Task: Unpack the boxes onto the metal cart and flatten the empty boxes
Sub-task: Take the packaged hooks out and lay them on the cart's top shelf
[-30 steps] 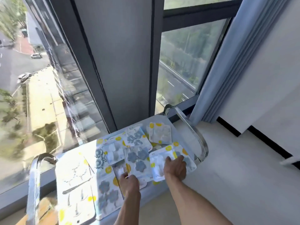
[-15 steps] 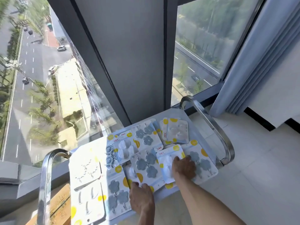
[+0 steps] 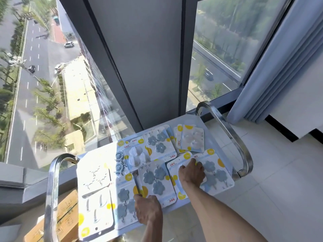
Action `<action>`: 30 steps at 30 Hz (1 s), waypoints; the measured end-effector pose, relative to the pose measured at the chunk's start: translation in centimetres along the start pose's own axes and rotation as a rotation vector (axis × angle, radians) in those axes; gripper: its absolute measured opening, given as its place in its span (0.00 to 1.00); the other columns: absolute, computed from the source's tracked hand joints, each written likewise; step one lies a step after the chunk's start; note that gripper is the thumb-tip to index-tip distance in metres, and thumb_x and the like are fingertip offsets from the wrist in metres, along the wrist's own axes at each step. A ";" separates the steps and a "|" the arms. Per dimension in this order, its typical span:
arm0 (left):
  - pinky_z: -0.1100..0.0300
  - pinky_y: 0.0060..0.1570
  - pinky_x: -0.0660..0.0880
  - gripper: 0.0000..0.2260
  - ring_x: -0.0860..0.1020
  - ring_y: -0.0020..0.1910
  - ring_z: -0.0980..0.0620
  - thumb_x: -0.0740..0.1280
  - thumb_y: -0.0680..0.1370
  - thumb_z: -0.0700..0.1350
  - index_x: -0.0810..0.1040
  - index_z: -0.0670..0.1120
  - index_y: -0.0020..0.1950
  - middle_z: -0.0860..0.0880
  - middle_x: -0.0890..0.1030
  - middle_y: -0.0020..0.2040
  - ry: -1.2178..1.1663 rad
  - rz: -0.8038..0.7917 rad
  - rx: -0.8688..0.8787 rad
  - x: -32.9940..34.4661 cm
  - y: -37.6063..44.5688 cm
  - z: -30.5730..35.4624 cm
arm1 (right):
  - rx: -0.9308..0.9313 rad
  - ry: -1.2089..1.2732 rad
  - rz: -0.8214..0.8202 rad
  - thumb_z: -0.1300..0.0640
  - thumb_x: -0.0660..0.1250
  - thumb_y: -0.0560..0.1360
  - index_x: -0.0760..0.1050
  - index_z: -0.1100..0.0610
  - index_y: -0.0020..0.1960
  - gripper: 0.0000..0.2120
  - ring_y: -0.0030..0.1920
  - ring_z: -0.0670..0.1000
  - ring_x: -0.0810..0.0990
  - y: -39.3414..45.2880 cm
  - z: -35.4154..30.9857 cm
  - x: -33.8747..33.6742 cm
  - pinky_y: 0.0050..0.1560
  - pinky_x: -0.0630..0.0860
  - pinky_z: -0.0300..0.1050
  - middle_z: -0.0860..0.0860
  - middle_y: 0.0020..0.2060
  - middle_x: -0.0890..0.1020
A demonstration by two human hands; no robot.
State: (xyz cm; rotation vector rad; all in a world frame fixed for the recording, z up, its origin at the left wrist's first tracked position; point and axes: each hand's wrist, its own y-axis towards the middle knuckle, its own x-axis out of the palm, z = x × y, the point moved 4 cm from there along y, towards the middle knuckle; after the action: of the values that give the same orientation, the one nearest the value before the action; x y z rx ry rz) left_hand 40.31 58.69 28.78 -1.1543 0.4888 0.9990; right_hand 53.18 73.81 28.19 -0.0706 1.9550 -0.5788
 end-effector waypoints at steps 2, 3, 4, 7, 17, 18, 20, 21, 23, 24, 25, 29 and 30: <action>0.53 0.44 0.72 0.08 0.77 0.44 0.43 0.65 0.76 0.44 0.75 0.43 0.54 0.43 0.78 0.46 0.040 0.021 0.022 -1.0 0.6 -0.3 | -0.032 -0.006 0.007 0.53 0.62 0.76 0.67 0.58 0.68 0.21 0.66 0.58 0.68 -0.6 -1.0 0.0 0.63 0.67 0.52 0.58 0.64 0.70; 0.53 0.45 0.73 0.07 0.77 0.45 0.43 0.64 0.77 0.45 0.76 0.44 0.53 0.43 0.78 0.47 0.057 0.031 0.052 -1.4 0.9 -0.3 | -0.056 -0.008 0.005 0.53 0.62 0.77 0.67 0.58 0.68 0.21 0.67 0.58 0.67 -0.9 -1.5 0.0 0.64 0.67 0.52 0.58 0.65 0.70; 0.52 0.45 0.73 0.07 0.77 0.47 0.43 0.63 0.77 0.45 0.77 0.44 0.53 0.43 0.78 0.49 0.064 0.042 0.087 -1.9 1.2 -0.3 | -0.086 -0.012 0.003 0.53 0.62 0.77 0.66 0.58 0.68 0.21 0.68 0.58 0.66 -1.4 -2.1 0.1 0.65 0.67 0.53 0.58 0.66 0.69; 0.54 0.45 0.69 0.09 0.77 0.51 0.42 0.62 0.77 0.43 0.77 0.45 0.55 0.43 0.77 0.54 0.039 0.082 0.171 -3.7 2.1 0.3 | -0.211 -0.054 0.015 0.53 0.60 0.78 0.66 0.57 0.69 0.21 0.69 0.57 0.66 -3.3 -4.0 0.5 0.65 0.67 0.52 0.58 0.68 0.68; 0.52 0.53 0.70 0.09 0.75 0.55 0.41 0.63 0.75 0.41 0.76 0.45 0.55 0.41 0.76 0.55 -0.098 0.253 0.312 -17.5 9.1 0.5 | -0.580 -0.093 -0.063 0.55 0.59 0.78 0.66 0.57 0.68 0.19 0.63 0.58 0.70 -15.3 -14.9 4.5 0.59 0.71 0.49 0.57 0.64 0.69; 0.52 0.53 0.70 0.10 0.75 0.55 0.41 0.63 0.75 0.41 0.77 0.45 0.55 0.41 0.76 0.56 -0.085 0.267 0.324 -19.2 10.1 0.4 | -0.602 -0.088 -0.081 0.56 0.59 0.78 0.66 0.58 0.69 0.20 0.63 0.58 0.70 -16.7 -15.9 4.9 0.59 0.71 0.50 0.58 0.64 0.69; 0.53 0.51 0.70 0.09 0.76 0.54 0.41 0.62 0.76 0.41 0.77 0.45 0.55 0.42 0.77 0.55 -0.062 0.286 0.334 -22.6 11.7 -0.7 | -0.624 -0.079 -0.098 0.58 0.59 0.77 0.67 0.59 0.68 0.20 0.63 0.59 0.70 -19.5 -17.4 5.6 0.60 0.71 0.51 0.59 0.63 0.70; 0.54 0.50 0.71 0.09 0.77 0.53 0.41 0.61 0.76 0.41 0.78 0.45 0.54 0.42 0.77 0.55 -0.049 0.295 0.343 -24.1 12.3 -1.3 | -0.636 -0.072 -0.098 0.59 0.59 0.77 0.69 0.60 0.66 0.18 0.62 0.60 0.71 -20.7 -17.9 5.8 0.59 0.71 0.51 0.59 0.63 0.71; 0.54 0.50 0.71 0.09 0.77 0.53 0.41 0.61 0.76 0.40 0.77 0.45 0.53 0.42 0.77 0.55 -0.032 0.310 0.342 -27.1 13.3 -3.7 | -0.624 -0.033 -0.148 0.60 0.58 0.78 0.71 0.61 0.63 0.14 0.61 0.60 0.73 -24.0 -18.7 7.0 0.57 0.71 0.49 0.60 0.60 0.73; 0.54 0.50 0.71 0.09 0.77 0.53 0.41 0.61 0.76 0.40 0.77 0.45 0.53 0.42 0.77 0.55 -0.030 0.311 0.328 -28.6 14.0 -5.3 | -0.610 -0.006 -0.180 0.61 0.58 0.78 0.71 0.62 0.62 0.13 0.60 0.60 0.75 -26.0 -19.2 7.7 0.56 0.71 0.49 0.60 0.59 0.74; 0.54 0.50 0.71 0.09 0.77 0.53 0.41 0.61 0.76 0.40 0.77 0.45 0.53 0.42 0.77 0.55 -0.035 0.311 0.311 -29.8 14.7 -6.8 | -0.622 0.003 -0.182 0.62 0.58 0.77 0.72 0.62 0.61 0.13 0.58 0.61 0.76 -27.8 -19.7 8.4 0.54 0.72 0.49 0.61 0.57 0.76; 0.55 0.47 0.67 0.09 0.76 0.51 0.44 0.61 0.76 0.39 0.77 0.45 0.54 0.43 0.76 0.55 -0.088 0.300 0.262 -34.0 18.5 -12.9 | -0.689 -0.011 -0.177 0.60 0.59 0.76 0.73 0.61 0.58 0.12 0.53 0.62 0.77 -34.9 -22.3 11.9 0.48 0.72 0.49 0.61 0.53 0.77; 0.55 0.47 0.66 0.10 0.76 0.51 0.44 0.61 0.76 0.39 0.77 0.45 0.55 0.43 0.77 0.56 -0.107 0.298 0.251 -35.1 19.9 -14.4 | -0.698 0.003 -0.200 0.59 0.59 0.77 0.73 0.62 0.57 0.11 0.53 0.62 0.77 -36.7 -23.1 13.4 0.49 0.72 0.49 0.61 0.52 0.78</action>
State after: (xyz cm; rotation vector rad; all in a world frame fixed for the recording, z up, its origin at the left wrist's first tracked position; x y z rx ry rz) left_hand 8.08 32.85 40.00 -0.8131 0.6935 1.2108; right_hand 19.61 45.87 40.31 -0.7058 2.0821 0.0040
